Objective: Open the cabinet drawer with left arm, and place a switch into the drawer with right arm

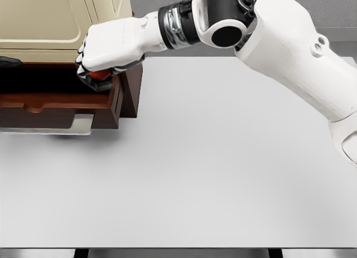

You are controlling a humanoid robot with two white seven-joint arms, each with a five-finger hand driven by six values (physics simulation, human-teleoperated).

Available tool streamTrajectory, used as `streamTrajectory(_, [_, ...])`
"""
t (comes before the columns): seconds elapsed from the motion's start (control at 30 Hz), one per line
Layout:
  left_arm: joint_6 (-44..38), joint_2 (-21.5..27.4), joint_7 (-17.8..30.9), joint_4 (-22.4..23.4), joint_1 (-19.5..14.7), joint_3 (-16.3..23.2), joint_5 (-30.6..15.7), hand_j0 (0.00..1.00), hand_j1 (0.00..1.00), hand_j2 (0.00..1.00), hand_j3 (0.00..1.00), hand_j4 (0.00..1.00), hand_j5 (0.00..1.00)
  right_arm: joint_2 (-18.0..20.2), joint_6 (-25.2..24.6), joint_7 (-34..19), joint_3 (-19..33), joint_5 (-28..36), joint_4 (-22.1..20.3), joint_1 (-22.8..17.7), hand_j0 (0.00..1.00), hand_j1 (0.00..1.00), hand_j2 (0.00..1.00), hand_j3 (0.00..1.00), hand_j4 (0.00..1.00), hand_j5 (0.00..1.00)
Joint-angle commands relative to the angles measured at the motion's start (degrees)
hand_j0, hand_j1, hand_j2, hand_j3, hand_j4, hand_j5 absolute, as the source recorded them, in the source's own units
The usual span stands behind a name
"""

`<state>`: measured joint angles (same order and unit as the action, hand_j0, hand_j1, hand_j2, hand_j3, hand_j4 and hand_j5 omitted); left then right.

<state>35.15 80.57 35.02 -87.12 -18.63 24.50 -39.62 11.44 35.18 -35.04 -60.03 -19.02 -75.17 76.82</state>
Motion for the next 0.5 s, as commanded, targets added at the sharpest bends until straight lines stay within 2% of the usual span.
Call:
streamTrajectory(0.0, [-0.15, 0.12, -0.02, 0.02, 0.0, -0.07, -0.46, 1.0, 1.0, 1.0, 1.0, 1.0, 1.0, -2.48, -0.18, 0.04, -1.32, 0.3, 1.16, 0.17, 0.46, 0.46, 0.46, 0.46, 0.46, 0.46])
streamTrajectory(0.23, [-0.15, 0.12, -0.02, 0.46, 0.0, -0.07, -0.54, 1.0, 1.0, 1.0, 1.0, 1.0, 1.0, -5.55, -0.18, 0.04, -1.76, 0.21, 5.2, 1.23, 0.47, 0.47, 0.47, 0.47, 0.47, 0.47])
streamTrajectory(0.4, [-0.15, 0.12, -0.02, 0.46, 0.0, -0.07, -0.46, 1.0, 1.0, 1.0, 1.0, 1.0, 1.0, -10.12, -0.18, 0.04, -1.76, 0.21, 14.52, 3.34, 0.47, 0.47, 0.47, 0.47, 0.47, 0.47])
streamTrajectory(0.47, [-0.15, 0.12, -0.02, 0.55, 0.0, -0.07, -0.54, 1.0, 1.0, 1.0, 1.0, 1.0, 1.0, -10.65, -0.18, 0.04, -2.02, 0.13, 15.4, 3.52, 0.47, 0.47, 0.47, 0.47, 0.47, 0.47])
